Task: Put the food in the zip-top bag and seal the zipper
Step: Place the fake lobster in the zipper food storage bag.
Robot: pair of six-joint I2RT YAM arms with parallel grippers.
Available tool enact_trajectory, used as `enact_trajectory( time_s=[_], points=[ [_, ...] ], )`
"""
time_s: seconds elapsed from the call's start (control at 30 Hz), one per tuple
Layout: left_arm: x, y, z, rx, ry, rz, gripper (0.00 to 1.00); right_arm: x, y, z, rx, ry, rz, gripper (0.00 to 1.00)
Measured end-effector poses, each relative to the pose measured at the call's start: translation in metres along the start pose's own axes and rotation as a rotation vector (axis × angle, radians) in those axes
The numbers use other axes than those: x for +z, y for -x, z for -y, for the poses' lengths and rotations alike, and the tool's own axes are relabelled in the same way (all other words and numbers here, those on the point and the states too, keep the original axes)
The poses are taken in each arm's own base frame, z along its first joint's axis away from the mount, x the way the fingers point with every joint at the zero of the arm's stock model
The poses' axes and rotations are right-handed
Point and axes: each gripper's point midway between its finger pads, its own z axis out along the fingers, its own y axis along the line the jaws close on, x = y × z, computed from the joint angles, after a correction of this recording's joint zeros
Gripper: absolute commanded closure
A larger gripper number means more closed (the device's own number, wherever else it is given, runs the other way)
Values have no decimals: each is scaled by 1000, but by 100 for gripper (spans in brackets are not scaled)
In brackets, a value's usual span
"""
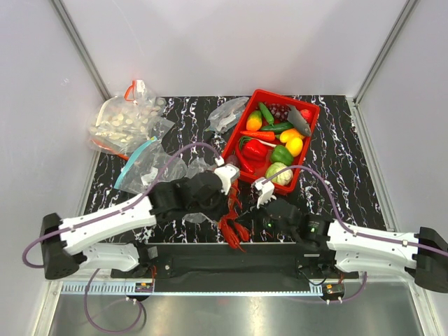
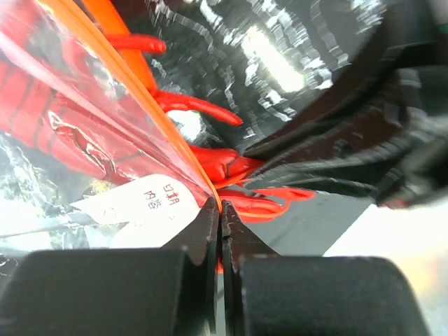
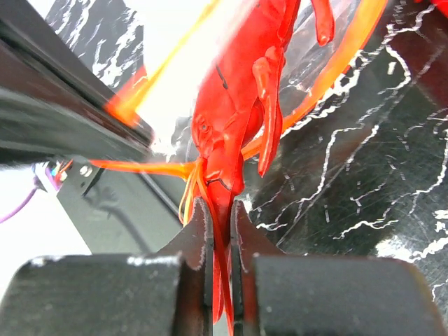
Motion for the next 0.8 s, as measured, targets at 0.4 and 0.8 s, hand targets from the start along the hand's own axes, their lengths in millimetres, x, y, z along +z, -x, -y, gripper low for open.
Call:
enact_trajectory(
  time_s=[0.4, 0.8],
  points=[
    [-25, 9, 5, 27, -53, 72, 100, -5, -11, -30, -77, 155, -115, 100],
    [-39, 4, -23, 65, 91, 52, 39, -8, -19, -46, -77, 244, -177, 100]
  ],
)
